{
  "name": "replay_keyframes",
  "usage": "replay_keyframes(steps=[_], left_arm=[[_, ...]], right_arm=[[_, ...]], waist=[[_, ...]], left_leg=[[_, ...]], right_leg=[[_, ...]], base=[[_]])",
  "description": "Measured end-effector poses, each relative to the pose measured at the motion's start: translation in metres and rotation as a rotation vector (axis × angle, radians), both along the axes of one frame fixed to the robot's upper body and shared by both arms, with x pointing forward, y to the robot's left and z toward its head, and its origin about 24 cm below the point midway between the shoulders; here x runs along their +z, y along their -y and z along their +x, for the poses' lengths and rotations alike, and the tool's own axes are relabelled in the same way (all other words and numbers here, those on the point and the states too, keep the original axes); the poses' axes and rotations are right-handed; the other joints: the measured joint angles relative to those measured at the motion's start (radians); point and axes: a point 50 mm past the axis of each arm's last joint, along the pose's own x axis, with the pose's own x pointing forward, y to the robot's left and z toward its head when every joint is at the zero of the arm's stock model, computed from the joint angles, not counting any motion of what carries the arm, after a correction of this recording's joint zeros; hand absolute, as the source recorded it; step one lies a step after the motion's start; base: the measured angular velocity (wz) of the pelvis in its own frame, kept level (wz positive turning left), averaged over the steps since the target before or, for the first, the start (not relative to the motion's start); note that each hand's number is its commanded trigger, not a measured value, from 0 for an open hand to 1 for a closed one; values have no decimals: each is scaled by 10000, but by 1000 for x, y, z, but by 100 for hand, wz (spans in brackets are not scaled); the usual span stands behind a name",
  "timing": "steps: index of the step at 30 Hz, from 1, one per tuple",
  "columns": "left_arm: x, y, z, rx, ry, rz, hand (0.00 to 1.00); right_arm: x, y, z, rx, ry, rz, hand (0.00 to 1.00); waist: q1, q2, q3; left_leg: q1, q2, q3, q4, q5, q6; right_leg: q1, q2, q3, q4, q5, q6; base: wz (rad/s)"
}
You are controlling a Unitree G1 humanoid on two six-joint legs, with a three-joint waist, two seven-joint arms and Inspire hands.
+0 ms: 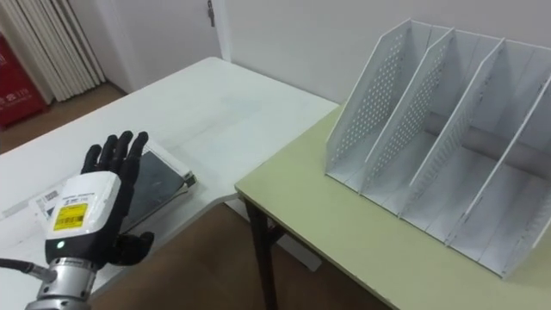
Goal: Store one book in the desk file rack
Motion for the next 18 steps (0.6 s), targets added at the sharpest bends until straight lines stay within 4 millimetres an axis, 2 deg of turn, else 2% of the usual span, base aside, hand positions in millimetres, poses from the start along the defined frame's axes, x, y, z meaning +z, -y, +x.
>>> replay_keyframes(steps=[8, 18], left_arm=[[-2, -10, -2, 619, -144, -144, 0], [-4, -15, -5, 957, -280, -92, 0]], right_arm=[[0, 1, -1, 12, -46, -41, 0], [3, 12, -4, 45, -218, -336, 0]], waist=[[40, -32, 20], [74, 76, 4]], left_leg=[[13, 3, 66, 25, 0, 0], [22, 9, 31, 36, -1, 1]], right_leg=[[14, 3, 31, 15, 1, 0], [11, 11, 53, 37, 5, -4]], base=[[0], [0]])
